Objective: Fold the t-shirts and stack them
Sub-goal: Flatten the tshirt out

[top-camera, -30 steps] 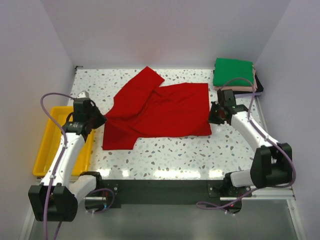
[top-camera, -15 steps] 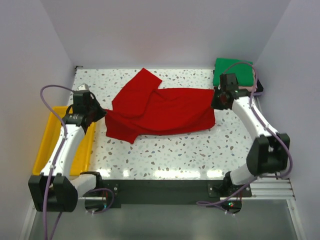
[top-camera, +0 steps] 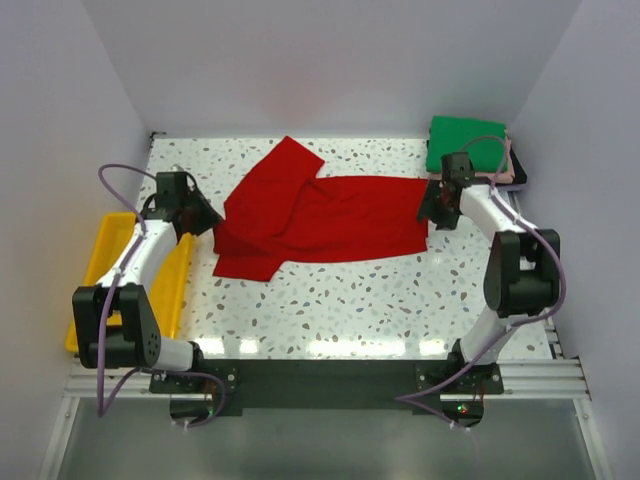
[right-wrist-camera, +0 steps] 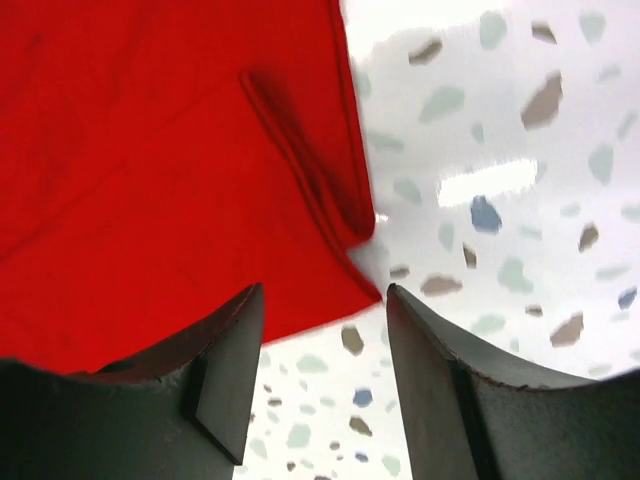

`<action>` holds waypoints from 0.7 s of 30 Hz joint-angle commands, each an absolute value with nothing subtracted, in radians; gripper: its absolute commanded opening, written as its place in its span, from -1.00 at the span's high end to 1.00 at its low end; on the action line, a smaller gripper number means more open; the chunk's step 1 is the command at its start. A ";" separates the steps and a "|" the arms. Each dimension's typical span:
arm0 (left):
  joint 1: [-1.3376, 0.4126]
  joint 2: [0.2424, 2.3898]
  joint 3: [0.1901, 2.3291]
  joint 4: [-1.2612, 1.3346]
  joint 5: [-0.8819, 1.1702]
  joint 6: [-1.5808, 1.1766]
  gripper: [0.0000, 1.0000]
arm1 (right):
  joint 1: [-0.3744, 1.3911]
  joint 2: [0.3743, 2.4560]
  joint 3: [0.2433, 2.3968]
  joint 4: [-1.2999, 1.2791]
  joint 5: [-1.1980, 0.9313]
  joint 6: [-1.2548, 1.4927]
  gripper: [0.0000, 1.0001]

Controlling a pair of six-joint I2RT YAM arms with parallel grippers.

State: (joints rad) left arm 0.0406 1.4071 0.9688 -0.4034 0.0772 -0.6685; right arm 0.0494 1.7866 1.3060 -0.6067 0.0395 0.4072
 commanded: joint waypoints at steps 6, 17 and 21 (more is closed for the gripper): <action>0.058 1.316 0.907 -0.341 0.097 -0.678 0.17 | 0.054 1.600 1.009 -0.408 0.041 0.453 -0.05; 0.060 1.270 0.854 -0.331 0.130 -0.661 -0.05 | 0.052 1.697 0.956 -0.210 0.003 0.434 -0.04; 0.060 1.255 0.845 -0.337 0.135 -0.658 -0.06 | 0.051 1.700 0.945 -0.195 -0.021 0.451 0.05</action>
State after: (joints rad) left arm 0.0513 1.2907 0.8524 -0.3752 0.1131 -0.6693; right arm 0.0513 1.6958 0.9558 -0.2638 0.0055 0.4355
